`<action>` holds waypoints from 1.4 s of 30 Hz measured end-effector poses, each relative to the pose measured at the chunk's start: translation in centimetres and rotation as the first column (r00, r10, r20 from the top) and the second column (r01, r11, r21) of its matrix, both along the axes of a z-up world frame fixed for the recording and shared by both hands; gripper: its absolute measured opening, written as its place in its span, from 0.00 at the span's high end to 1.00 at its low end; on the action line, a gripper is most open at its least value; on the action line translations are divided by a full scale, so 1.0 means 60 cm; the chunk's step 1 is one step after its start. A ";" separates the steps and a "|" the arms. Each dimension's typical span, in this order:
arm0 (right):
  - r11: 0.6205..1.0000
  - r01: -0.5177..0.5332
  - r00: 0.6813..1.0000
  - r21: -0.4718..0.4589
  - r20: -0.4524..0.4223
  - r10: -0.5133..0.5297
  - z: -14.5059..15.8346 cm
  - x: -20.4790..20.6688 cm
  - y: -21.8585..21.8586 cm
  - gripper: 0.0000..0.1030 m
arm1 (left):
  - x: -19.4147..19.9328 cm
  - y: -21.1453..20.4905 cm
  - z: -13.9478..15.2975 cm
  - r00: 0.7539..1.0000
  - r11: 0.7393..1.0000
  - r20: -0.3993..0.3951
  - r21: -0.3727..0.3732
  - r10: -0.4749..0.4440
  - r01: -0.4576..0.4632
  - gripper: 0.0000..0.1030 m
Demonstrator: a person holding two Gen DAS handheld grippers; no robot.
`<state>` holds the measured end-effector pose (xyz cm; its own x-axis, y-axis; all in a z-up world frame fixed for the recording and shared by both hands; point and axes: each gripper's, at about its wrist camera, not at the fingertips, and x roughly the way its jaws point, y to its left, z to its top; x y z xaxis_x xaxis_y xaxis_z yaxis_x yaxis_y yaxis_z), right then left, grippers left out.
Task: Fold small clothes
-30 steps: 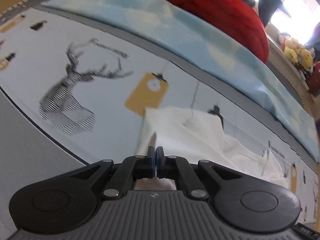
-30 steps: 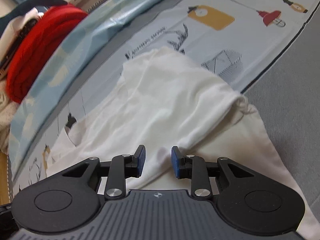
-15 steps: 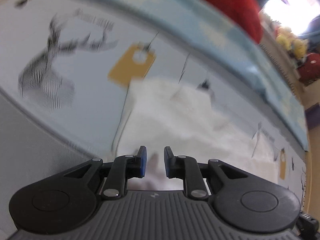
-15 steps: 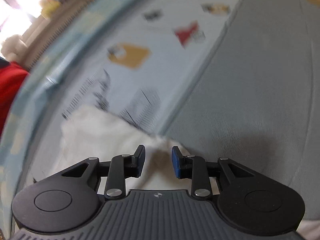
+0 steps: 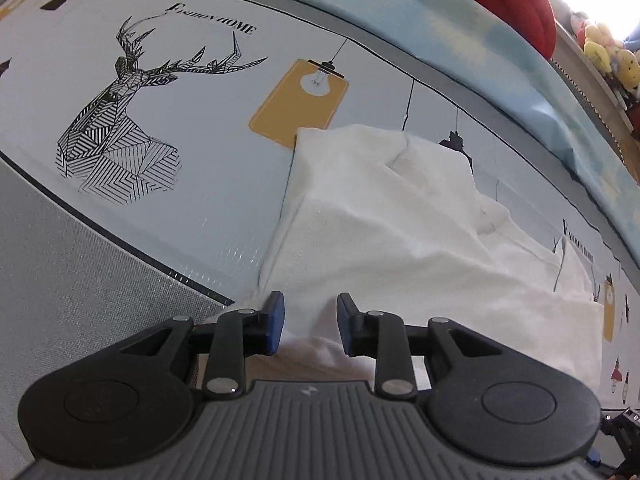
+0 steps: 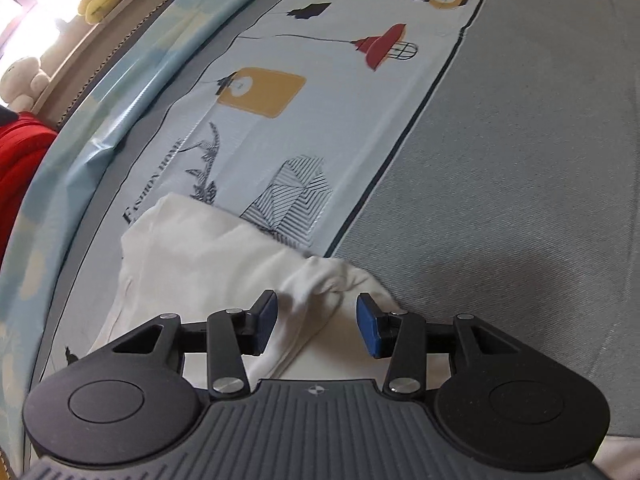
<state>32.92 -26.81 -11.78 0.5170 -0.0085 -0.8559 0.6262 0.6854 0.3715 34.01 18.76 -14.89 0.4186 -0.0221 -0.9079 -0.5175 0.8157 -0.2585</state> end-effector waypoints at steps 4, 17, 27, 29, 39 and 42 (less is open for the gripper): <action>0.997 0.033 0.999 -0.070 0.021 -0.031 0.023 -0.009 0.007 0.56 | -0.005 -0.001 0.020 1.000 1.000 0.030 0.003 -0.002 0.001 0.69; 0.995 -0.068 0.998 -0.079 0.009 0.069 -0.006 0.014 0.026 0.56 | -0.006 -0.005 0.033 0.999 0.999 0.028 0.025 -0.030 0.029 0.69; 0.987 -0.119 0.989 -0.109 0.081 0.128 0.080 -0.022 0.052 0.56 | -0.061 -0.005 0.156 0.981 0.986 0.178 0.158 -0.083 0.055 0.69; 0.975 -0.144 0.971 -0.166 0.167 0.172 0.136 -0.038 0.055 0.56 | -0.091 -0.009 0.189 0.969 0.979 0.222 0.194 -0.112 0.068 0.69; 0.914 -0.267 0.827 -0.304 0.415 0.380 0.312 -0.263 -0.015 0.56 | -0.359 -0.062 0.271 0.890 0.911 0.306 0.344 -0.338 0.228 0.69; 0.906 -0.293 0.831 -0.305 0.387 0.399 0.290 -0.343 -0.063 0.56 | -0.446 -0.081 0.226 0.899 0.917 0.265 0.295 -0.350 0.270 0.71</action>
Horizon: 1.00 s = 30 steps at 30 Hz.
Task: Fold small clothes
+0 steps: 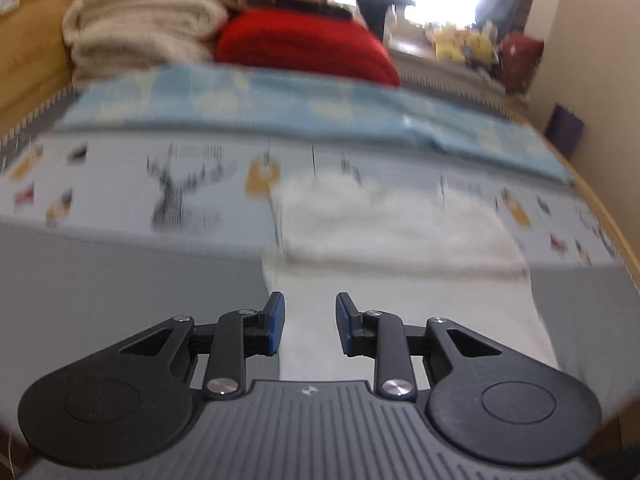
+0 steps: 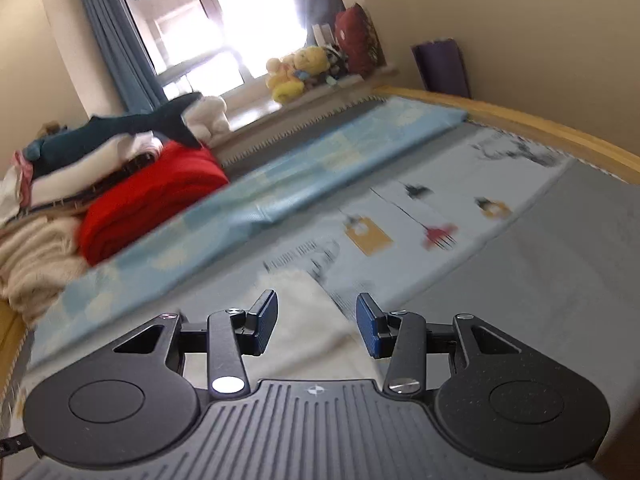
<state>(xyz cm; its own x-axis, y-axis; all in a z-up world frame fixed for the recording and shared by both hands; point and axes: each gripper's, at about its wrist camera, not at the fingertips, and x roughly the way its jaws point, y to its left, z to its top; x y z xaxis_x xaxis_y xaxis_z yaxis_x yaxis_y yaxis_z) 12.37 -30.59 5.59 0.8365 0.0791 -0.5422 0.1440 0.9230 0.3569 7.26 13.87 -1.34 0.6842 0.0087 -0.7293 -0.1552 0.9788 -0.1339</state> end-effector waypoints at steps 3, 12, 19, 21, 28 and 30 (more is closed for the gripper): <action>0.998 -0.017 0.994 -0.061 -0.106 0.011 -0.058 -0.055 -0.029 0.56 | -0.063 -0.023 -0.062 0.998 0.999 -0.053 0.023 -0.026 0.027 0.73; 0.997 -0.053 0.915 -0.061 -0.402 0.024 -0.225 -0.089 -0.063 0.56 | -0.114 0.020 -0.191 0.976 0.998 -0.211 -0.011 0.058 -0.062 0.71; 1.000 -0.011 0.863 0.008 -0.505 0.013 -0.271 -0.080 -0.075 0.56 | -0.118 0.035 -0.231 0.946 0.991 -0.322 -0.106 0.046 -0.084 0.71; 1.000 -0.022 0.854 -0.022 -0.520 0.008 -0.281 -0.081 -0.067 0.56 | -0.115 0.032 -0.239 0.940 0.994 -0.338 -0.084 0.043 -0.076 0.72; 0.995 -0.072 0.842 -0.074 -0.540 0.021 -0.299 -0.083 -0.060 0.60 | -0.115 0.022 -0.248 0.943 0.995 -0.332 -0.076 0.031 -0.059 0.92; 0.994 -0.073 0.841 -0.079 -0.540 0.019 -0.301 -0.082 -0.061 0.74 | -0.114 0.020 -0.244 0.946 0.995 -0.323 -0.078 0.033 -0.061 0.92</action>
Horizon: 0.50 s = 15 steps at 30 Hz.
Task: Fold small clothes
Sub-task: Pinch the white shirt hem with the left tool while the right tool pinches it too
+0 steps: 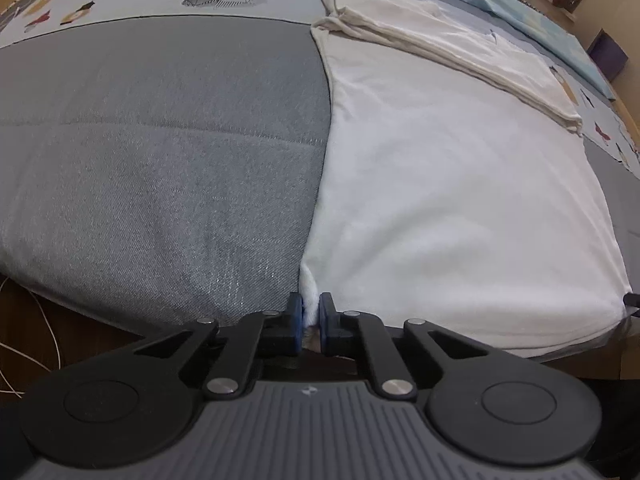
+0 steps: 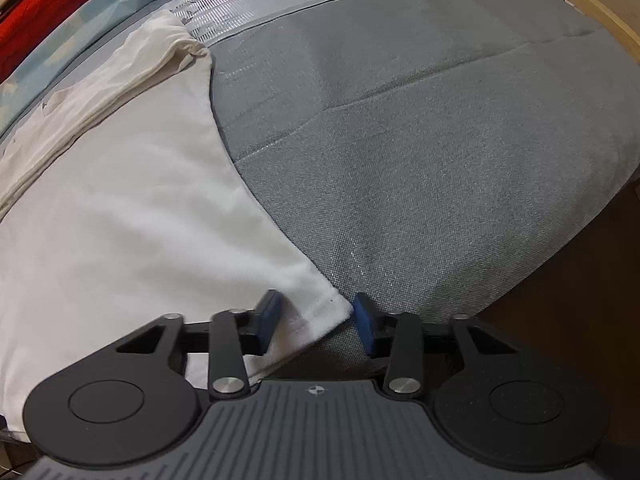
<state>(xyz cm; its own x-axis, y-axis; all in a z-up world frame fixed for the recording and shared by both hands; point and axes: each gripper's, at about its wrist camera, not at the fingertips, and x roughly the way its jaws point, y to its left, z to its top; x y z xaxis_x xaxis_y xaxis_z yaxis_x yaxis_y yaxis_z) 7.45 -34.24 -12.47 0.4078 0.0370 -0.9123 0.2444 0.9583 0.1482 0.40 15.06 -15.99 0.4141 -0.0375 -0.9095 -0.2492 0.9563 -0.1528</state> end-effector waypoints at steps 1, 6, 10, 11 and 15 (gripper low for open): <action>1.000 -0.004 1.000 -0.004 0.001 0.004 0.003 -0.003 0.000 0.90 | -0.001 0.001 0.001 1.000 1.000 0.005 -0.002 0.003 -0.003 0.92; 1.000 -0.025 0.999 -0.007 0.028 0.025 0.012 -0.005 0.004 0.91 | -0.001 0.008 0.000 0.999 0.999 -0.005 -0.021 0.036 -0.036 0.83; 1.000 -0.017 1.000 -0.018 0.003 0.017 0.004 -0.004 0.006 0.80 | 0.001 0.007 -0.003 1.000 1.000 -0.010 -0.006 0.024 -0.024 0.81; 0.999 -0.027 1.000 -0.022 0.000 0.027 0.002 -0.004 0.010 0.80 | 0.003 0.004 -0.004 1.000 1.000 -0.010 0.002 0.014 -0.014 0.81; 0.994 -0.088 0.996 -0.069 0.004 0.088 0.000 -0.002 0.028 0.82 | 0.005 0.002 -0.001 1.000 1.000 0.003 0.014 -0.004 0.004 0.93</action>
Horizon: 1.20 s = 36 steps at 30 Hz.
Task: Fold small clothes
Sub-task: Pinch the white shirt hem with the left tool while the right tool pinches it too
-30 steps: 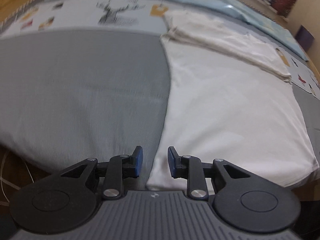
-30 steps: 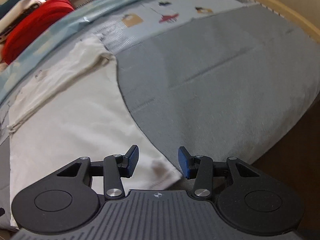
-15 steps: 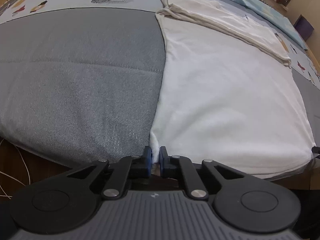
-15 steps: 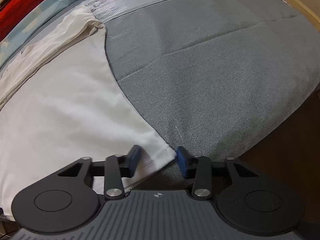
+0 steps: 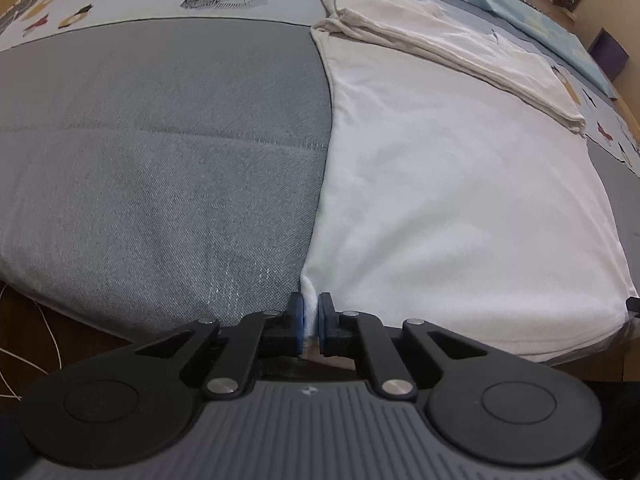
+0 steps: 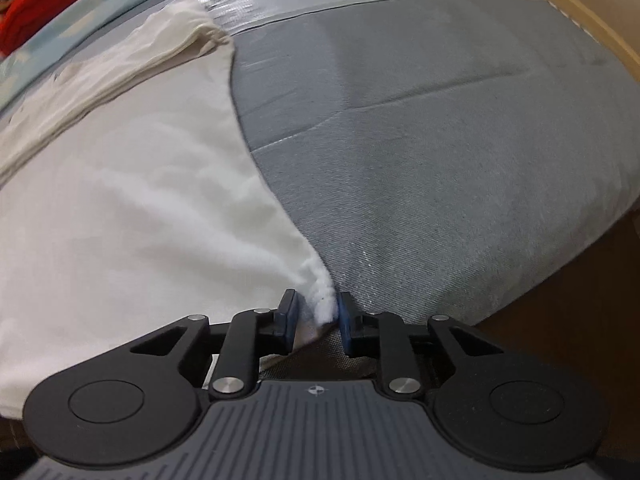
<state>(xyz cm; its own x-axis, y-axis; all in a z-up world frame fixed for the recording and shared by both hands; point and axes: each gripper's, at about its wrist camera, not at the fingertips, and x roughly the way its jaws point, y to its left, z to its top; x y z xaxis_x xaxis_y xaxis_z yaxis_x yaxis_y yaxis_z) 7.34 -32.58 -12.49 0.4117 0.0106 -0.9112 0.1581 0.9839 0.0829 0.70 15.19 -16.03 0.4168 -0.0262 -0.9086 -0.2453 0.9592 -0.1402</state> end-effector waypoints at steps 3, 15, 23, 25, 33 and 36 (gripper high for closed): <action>1.000 -0.009 1.000 0.010 0.019 0.009 0.006 -0.002 0.002 0.92 | -0.005 0.005 0.014 1.000 1.000 0.027 -0.007 0.013 -0.012 0.94; 0.999 0.024 1.000 0.045 -0.003 -0.024 0.005 -0.002 -0.006 0.87 | -0.001 0.000 -0.002 1.000 1.000 -0.027 -0.010 -0.002 0.001 0.92; 1.000 -0.010 1.000 0.012 0.000 0.010 0.002 0.001 0.005 0.90 | 0.000 -0.002 -0.001 1.000 1.000 -0.023 0.002 -0.007 0.007 0.92; 1.000 -0.011 1.000 0.010 0.001 0.011 0.003 -0.001 0.005 0.90 | 0.000 -0.001 -0.001 1.000 1.000 -0.026 -0.003 -0.005 0.004 0.92; 0.999 -0.038 0.999 -0.016 -0.004 0.038 0.001 0.000 0.014 0.87 | 0.005 -0.005 -0.003 0.999 1.000 -0.030 0.013 -0.017 0.018 0.91; 0.998 -0.051 0.999 -0.027 0.000 0.051 0.001 0.000 0.016 0.91 | 0.006 -0.007 -0.003 0.999 1.000 -0.027 0.019 -0.022 0.022 0.92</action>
